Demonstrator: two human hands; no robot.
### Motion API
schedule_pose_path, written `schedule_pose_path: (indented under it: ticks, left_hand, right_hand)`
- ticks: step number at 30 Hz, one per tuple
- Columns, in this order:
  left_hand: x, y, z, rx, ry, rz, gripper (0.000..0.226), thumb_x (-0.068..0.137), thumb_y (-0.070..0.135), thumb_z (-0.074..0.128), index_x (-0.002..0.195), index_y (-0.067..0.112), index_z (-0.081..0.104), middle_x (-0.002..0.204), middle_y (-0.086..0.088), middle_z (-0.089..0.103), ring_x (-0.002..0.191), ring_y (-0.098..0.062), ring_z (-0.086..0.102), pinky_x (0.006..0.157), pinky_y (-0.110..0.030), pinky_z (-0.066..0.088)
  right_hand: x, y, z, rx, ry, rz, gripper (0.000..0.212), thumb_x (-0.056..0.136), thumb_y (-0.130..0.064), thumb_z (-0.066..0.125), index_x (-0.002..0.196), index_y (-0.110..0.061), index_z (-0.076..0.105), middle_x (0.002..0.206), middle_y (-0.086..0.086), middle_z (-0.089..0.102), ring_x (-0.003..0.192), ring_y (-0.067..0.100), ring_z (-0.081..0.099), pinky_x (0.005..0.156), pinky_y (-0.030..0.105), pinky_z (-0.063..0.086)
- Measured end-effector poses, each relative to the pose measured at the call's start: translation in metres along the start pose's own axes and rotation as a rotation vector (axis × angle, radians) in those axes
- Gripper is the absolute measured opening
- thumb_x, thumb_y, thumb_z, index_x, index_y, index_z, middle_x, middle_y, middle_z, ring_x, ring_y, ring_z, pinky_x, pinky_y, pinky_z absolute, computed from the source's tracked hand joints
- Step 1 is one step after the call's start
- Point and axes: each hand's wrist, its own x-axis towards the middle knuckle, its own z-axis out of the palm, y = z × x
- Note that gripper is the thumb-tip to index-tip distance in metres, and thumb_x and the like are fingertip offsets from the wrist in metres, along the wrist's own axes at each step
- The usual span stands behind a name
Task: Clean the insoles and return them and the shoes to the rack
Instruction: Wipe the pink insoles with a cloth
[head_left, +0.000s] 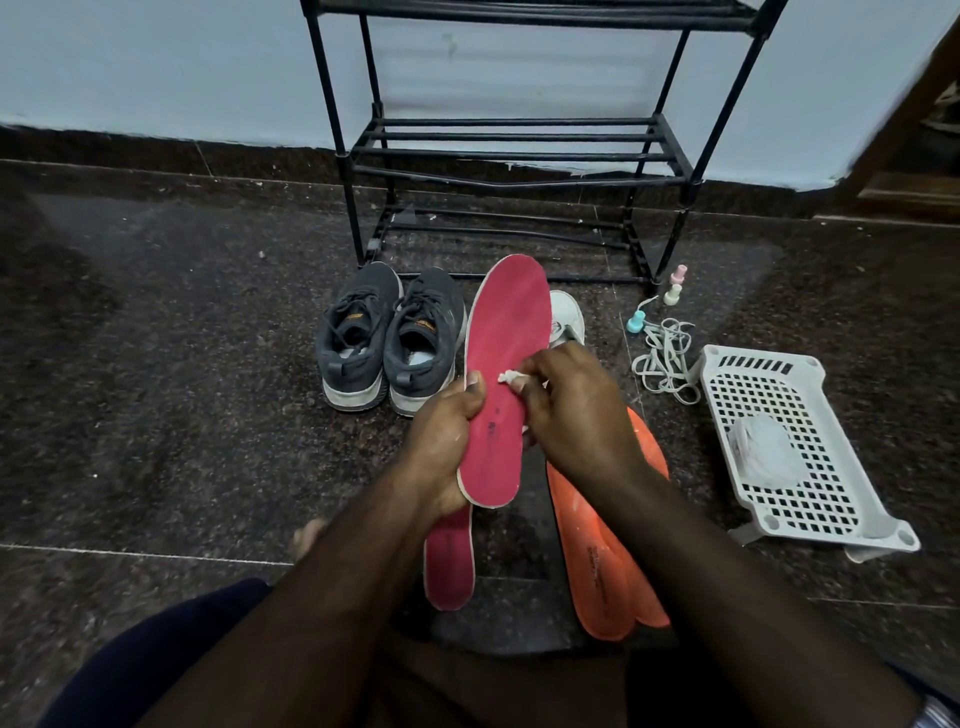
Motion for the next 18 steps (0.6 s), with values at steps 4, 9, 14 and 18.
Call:
schedule_pose_path:
  ticks: [4, 9, 14, 18]
  left_hand:
    - [0.005, -0.001, -0.006, 0.021, -0.026, -0.016, 0.038, 0.105, 0.025, 0.047, 0.135, 0.004, 0.054, 0.124, -0.027, 0.064, 0.106, -0.038, 0.064, 0.101, -0.06, 0.048]
    - [0.005, 0.004, -0.007, -0.033, -0.134, -0.037, 0.044, 0.097, 0.015, 0.05, 0.141, 0.013, 0.049, 0.135, -0.027, 0.058, 0.109, -0.038, 0.063, 0.101, -0.062, 0.046]
    - [0.006, 0.005, -0.005, -0.104, -0.084, -0.123, 0.051, 0.099, 0.042, 0.055, 0.134, 0.005, 0.058, 0.128, -0.021, 0.064, 0.106, -0.032, 0.068, 0.102, -0.055, 0.049]
    - [0.008, 0.005, -0.007, -0.162, -0.068, -0.109, 0.05, 0.102, 0.045, 0.046, 0.118, 0.003, 0.069, 0.118, -0.02, 0.069, 0.101, -0.032, 0.069, 0.103, -0.054, 0.048]
  right_hand:
    - [0.007, -0.002, -0.021, 0.241, 0.044, 0.156, 0.008, 0.092, -0.026, 0.065, 0.093, -0.019, 0.061, 0.084, -0.01, 0.064, 0.069, 0.0, 0.06, 0.063, 0.013, 0.041]
    - [0.012, 0.008, -0.03, 0.242, 0.077, 0.118, 0.019, 0.083, -0.012, 0.071, 0.097, -0.024, 0.072, 0.086, -0.017, 0.064, 0.07, -0.006, 0.055, 0.069, 0.014, 0.043]
    - [0.01, 0.005, -0.022, 0.097, 0.072, -0.027, 0.025, 0.085, -0.007, 0.062, 0.107, -0.011, 0.074, 0.105, 0.003, 0.069, 0.099, 0.013, 0.062, 0.091, 0.026, 0.048]
    - [0.005, 0.008, -0.012, 0.014, 0.002, -0.083, 0.024, 0.084, -0.006, 0.066, 0.106, -0.012, 0.074, 0.099, 0.004, 0.071, 0.096, 0.02, 0.065, 0.087, 0.032, 0.05]
